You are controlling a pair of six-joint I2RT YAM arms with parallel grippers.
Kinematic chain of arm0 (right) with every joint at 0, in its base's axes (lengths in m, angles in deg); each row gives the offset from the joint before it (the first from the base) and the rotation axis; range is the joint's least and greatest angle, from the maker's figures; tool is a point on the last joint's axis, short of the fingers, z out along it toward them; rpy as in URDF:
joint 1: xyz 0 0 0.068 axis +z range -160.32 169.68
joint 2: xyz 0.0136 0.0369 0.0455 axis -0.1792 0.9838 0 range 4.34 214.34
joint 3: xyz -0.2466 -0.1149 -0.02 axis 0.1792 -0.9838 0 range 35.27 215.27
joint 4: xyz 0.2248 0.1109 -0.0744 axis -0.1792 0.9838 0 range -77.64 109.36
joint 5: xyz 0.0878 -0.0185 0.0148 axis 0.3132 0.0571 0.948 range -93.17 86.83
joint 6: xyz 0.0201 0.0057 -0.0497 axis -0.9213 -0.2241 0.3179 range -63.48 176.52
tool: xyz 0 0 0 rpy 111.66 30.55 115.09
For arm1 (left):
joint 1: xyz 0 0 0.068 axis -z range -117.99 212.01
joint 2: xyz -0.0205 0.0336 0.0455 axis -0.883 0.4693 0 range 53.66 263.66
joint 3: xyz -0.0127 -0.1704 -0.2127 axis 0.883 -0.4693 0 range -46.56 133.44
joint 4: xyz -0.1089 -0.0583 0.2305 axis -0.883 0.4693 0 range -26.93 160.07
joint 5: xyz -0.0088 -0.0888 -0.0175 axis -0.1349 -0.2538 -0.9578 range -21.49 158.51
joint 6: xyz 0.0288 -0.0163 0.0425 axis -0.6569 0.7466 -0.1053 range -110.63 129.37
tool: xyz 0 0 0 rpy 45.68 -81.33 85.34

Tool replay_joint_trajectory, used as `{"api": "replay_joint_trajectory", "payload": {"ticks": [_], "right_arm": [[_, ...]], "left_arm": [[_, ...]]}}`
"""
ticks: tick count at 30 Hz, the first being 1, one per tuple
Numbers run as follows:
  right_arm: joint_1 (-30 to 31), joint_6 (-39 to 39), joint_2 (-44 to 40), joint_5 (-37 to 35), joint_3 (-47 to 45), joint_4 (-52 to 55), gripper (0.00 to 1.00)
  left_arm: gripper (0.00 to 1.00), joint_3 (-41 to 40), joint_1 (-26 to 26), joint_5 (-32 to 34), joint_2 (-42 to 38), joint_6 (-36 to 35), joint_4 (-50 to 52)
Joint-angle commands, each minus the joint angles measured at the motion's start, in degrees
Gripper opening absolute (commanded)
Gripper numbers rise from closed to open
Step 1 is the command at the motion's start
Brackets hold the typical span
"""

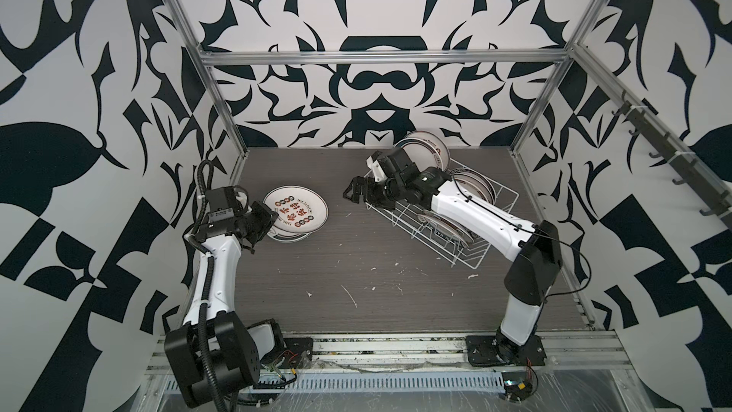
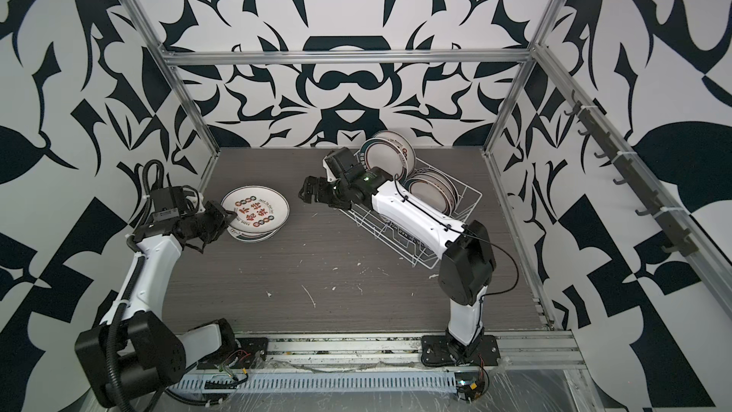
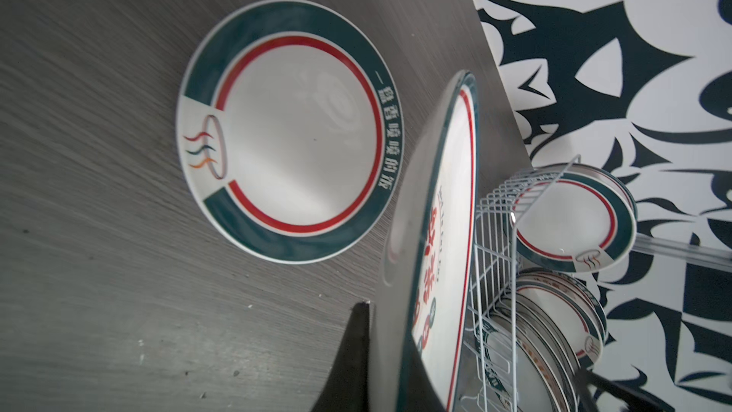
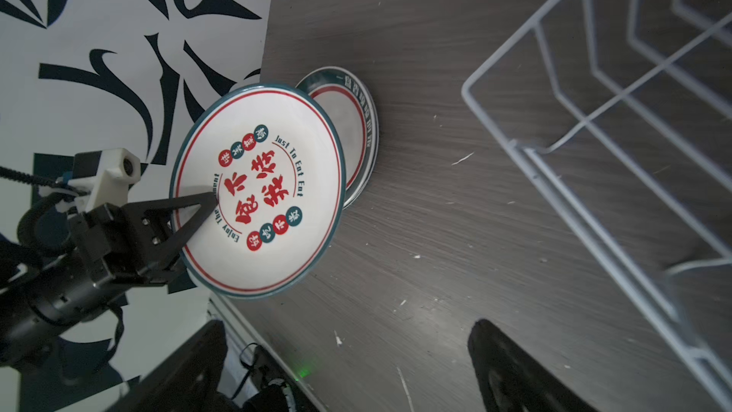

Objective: Unload the plates from the dish rack
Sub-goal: Place the plate among the plates.

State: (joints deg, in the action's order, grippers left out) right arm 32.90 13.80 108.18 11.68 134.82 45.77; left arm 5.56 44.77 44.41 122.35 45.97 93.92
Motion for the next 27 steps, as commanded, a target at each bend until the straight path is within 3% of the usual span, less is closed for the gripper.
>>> {"api": "replay_joint_trajectory", "payload": {"ticks": [1, 10, 27], "right_arm": [[-0.8, 6.9, -3.8, -7.6, 3.9, 10.2, 1.0], [-5.4, 13.1, -10.4, -16.7, 3.8, 17.7, 1.0], [-10.6, 16.2, -15.6, -13.1, -3.1, 17.1, 1.0]], "left_arm": [[0.0, 0.7, -1.5, 0.7, 2.7, -0.7, -0.9], [0.0, 1.2, -2.6, 2.7, 11.6, 0.7, -3.1], [0.07, 3.5, -2.8, 6.2, 19.7, 1.4, -4.6]]}}
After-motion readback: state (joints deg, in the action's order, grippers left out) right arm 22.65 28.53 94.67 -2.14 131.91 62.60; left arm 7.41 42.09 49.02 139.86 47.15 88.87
